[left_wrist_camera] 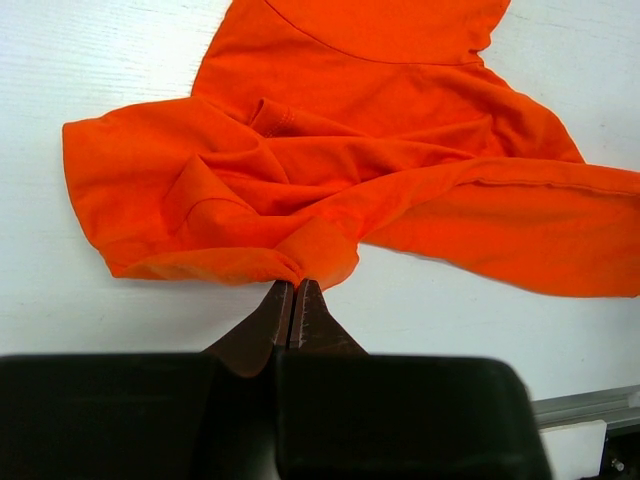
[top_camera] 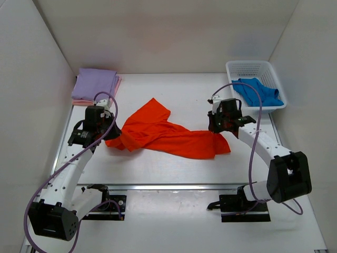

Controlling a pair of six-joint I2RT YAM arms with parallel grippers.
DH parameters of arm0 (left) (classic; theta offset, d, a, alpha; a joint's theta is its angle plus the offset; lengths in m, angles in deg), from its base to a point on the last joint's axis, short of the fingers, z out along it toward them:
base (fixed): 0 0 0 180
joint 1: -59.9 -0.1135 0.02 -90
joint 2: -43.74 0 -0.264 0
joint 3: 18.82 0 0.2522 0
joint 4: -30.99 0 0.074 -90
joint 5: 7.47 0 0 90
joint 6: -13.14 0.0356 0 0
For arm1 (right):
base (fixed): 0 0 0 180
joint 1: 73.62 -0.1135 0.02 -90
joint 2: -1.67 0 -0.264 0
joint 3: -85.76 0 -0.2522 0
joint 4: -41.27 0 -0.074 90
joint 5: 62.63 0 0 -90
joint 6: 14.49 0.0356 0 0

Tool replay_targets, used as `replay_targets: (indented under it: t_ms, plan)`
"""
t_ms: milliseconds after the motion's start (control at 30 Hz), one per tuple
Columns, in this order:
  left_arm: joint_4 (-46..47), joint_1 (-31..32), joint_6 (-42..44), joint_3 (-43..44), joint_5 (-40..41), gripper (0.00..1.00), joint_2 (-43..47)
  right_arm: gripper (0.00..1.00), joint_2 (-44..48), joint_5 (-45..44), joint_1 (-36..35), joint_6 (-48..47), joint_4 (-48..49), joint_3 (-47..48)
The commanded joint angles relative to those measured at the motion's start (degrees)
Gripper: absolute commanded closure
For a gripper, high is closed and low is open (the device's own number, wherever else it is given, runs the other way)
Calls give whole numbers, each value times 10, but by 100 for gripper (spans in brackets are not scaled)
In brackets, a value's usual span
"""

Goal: Fold and stack the t-shirts
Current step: Flatten out the tshirt

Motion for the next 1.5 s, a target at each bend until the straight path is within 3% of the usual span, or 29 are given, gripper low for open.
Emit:
replay_targets:
  t_ms: [0, 133, 300, 433, 533, 900, 1233, 1467]
  plan:
    - [12, 5, -3, -3, -8, 100, 11, 100, 3, 49, 6, -4, -14, -4]
    - [5, 0, -1, 4, -7, 100, 9, 100, 9, 56, -22, 6, -97, -7]
    - [3, 0, 2, 7, -1, 100, 15, 100, 88, 103, -33, 58, -154, -88]
    - [21, 13, -11, -8, -15, 100, 9, 59, 139, 78, -48, 79, -141, -137]
    - [27, 20, -19, -15, -19, 100, 8, 52, 172, 67, -53, 87, -115, -154]
    - [34, 16, -21, -24, -23, 100, 13, 54, 162, -40, -178, 119, -2, -170]
    - [42, 14, -27, -33, -30, 100, 16, 54, 88, -39, -168, 112, 51, -183]
    - [45, 12, -29, -35, -30, 100, 18, 60, 27, -44, -179, 123, 64, -191]
